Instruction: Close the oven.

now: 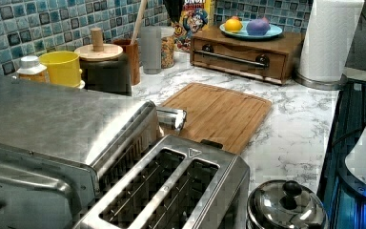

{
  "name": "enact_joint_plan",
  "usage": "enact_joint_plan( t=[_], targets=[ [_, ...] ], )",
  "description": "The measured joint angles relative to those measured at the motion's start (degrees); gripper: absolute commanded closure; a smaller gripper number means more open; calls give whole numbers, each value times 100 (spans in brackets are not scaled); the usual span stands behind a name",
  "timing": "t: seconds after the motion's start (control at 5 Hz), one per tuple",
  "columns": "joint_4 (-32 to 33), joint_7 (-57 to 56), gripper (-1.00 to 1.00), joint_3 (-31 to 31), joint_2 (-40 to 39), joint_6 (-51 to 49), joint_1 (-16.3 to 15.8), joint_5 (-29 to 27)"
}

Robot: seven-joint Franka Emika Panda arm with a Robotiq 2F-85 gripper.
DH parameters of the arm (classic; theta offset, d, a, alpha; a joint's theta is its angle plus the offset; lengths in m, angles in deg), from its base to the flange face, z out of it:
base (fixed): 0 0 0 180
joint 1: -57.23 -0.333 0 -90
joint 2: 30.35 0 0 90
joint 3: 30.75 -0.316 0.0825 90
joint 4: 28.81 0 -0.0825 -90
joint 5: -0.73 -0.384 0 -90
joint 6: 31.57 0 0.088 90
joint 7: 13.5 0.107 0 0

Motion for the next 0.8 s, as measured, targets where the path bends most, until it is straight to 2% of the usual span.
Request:
enact_joint_plan(
  t=[0.4,0.6,0.8],
  targets=[
    [112,-213,100,-23,-40,396,-11,1],
    [157,-1344,100,87,-156,920,-10,-826],
    [151,-3033,100,194,-391,1030,80,-1557]
  ],
)
